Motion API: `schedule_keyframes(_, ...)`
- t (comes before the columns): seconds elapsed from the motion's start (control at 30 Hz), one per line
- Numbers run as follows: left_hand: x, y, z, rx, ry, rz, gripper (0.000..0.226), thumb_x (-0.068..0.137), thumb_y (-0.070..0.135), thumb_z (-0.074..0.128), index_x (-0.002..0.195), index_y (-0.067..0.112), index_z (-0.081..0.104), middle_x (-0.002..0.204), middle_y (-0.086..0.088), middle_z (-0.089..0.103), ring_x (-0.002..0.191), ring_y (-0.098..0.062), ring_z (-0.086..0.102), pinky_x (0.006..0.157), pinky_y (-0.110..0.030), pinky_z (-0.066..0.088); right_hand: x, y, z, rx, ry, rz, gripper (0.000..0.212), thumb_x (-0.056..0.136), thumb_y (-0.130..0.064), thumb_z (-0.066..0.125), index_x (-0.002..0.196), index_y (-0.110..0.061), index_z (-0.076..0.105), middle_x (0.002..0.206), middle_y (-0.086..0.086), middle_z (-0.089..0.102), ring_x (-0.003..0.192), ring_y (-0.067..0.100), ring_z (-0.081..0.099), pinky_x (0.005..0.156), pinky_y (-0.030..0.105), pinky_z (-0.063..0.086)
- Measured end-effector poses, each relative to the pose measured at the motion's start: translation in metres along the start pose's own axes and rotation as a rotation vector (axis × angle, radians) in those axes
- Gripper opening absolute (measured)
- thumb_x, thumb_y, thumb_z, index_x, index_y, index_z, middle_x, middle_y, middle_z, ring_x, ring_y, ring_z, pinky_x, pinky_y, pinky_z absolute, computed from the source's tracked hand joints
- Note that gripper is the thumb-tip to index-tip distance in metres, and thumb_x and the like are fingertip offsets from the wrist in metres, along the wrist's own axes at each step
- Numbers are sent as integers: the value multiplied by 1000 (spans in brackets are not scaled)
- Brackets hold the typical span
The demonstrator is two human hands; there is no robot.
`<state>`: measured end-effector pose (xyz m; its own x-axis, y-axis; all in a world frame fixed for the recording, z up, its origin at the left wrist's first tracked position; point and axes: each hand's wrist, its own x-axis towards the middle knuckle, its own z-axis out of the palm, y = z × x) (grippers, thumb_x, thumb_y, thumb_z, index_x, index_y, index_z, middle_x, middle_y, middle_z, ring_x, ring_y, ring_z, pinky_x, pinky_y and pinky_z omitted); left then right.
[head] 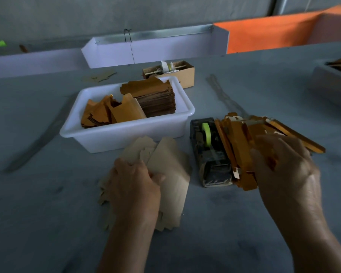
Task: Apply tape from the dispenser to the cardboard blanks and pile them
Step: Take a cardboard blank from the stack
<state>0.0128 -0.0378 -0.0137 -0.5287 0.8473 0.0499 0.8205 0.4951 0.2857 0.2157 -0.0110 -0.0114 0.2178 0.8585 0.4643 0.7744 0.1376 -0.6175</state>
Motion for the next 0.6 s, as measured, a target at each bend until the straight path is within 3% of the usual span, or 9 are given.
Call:
schedule_keyframes(0.17,7,-6,-2,-193,27,-25,21,89,31,63,96,16,51,101,-4,52,87,-21,52,71,-31,37,-8,-5,-3,50,-29,-5,23,88,-17,60,108,-11,68,116,5,59,104,27,54,78,31,43)
schedule_keyframes(0.23,13,-9,-5,-240,12,-33,14,91,27,60,95,17,50,97,-1,56,82,-16,48,69,-30,36,-11,-7,-2,72,-52,2,23,86,-18,62,108,-13,69,116,4,60,104,25,55,77,28,38)
schedule_keyframes(0.33,17,-13,-4,-232,21,-28,10,94,25,54,96,17,50,91,1,56,75,-12,44,66,-29,35,-14,-12,-1,101,-76,16,25,86,-24,59,109,-17,68,117,3,61,104,27,58,80,30,43)
schedule_keyframes(0.4,14,-11,-2,-196,32,-10,18,95,33,50,98,16,48,95,-1,58,74,-13,49,63,-31,40,-17,-14,0,102,-88,7,26,86,-25,58,109,-17,67,116,3,61,101,27,59,79,32,45)
schedule_keyframes(0.47,10,-7,1,-97,31,8,48,87,57,53,106,13,47,103,-5,58,90,-22,57,75,-37,47,-18,-15,1,112,-101,-1,24,86,-21,60,109,-16,67,116,2,61,100,26,60,76,29,43)
schedule_keyframes(0.53,8,-4,7,39,38,29,71,74,70,58,110,10,46,108,-7,57,101,-27,56,82,-38,45,-18,-17,3,113,-116,-5,23,86,-20,62,108,-16,67,116,2,61,100,25,60,77,29,42)
schedule_keyframes(0.6,9,-1,9,43,68,40,61,75,63,64,103,11,48,106,-7,60,98,-26,58,81,-38,44,-18,-20,5,112,-124,-5,23,86,-18,63,108,-15,67,116,3,62,100,26,60,77,29,43)
